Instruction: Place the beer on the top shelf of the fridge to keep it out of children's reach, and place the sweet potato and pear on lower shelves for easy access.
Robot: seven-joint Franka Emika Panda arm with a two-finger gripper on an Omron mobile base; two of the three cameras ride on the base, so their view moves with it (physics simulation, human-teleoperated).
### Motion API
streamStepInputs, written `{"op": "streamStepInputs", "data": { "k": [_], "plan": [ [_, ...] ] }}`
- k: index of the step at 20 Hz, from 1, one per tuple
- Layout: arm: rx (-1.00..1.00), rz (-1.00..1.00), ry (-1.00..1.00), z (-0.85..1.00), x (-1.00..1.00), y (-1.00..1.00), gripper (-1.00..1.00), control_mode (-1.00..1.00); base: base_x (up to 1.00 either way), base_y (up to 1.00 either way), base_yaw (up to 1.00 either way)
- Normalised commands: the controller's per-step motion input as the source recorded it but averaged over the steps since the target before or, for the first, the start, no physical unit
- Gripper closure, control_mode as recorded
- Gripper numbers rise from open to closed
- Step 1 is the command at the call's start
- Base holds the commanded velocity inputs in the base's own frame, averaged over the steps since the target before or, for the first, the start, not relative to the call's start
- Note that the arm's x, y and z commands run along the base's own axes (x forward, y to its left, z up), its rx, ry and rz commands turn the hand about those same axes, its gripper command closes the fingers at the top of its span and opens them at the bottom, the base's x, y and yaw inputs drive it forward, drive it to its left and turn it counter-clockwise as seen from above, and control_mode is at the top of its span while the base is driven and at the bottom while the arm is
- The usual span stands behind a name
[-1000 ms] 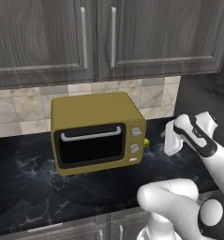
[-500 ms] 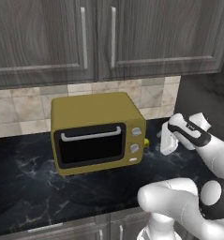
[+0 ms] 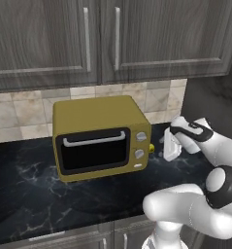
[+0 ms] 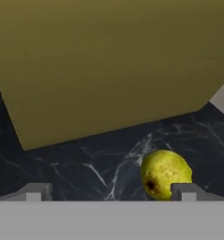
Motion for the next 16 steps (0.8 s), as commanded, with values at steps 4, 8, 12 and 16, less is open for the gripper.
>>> {"op": "streamStepInputs", "data": {
  "k": [4,8,12,16],
  "plan": [
    [0.00,0.02,0.00,-0.12,0.21,0.00,-1.00,-1.00,0.00,0.00,0.00],
    [0.00,0.02,0.00,-0.13,0.19,0.00,-1.00,-1.00,0.00,0.00,0.00],
    [0.00,0.01,0.00,-0.13,0.21,0.00,-1.00,-1.00,0.00,0.00,0.00],
    [0.00,0.02,0.00,-0.15,0.24,0.00,-1.00,-1.00,0.00,0.00,0.00]
  ]
}}
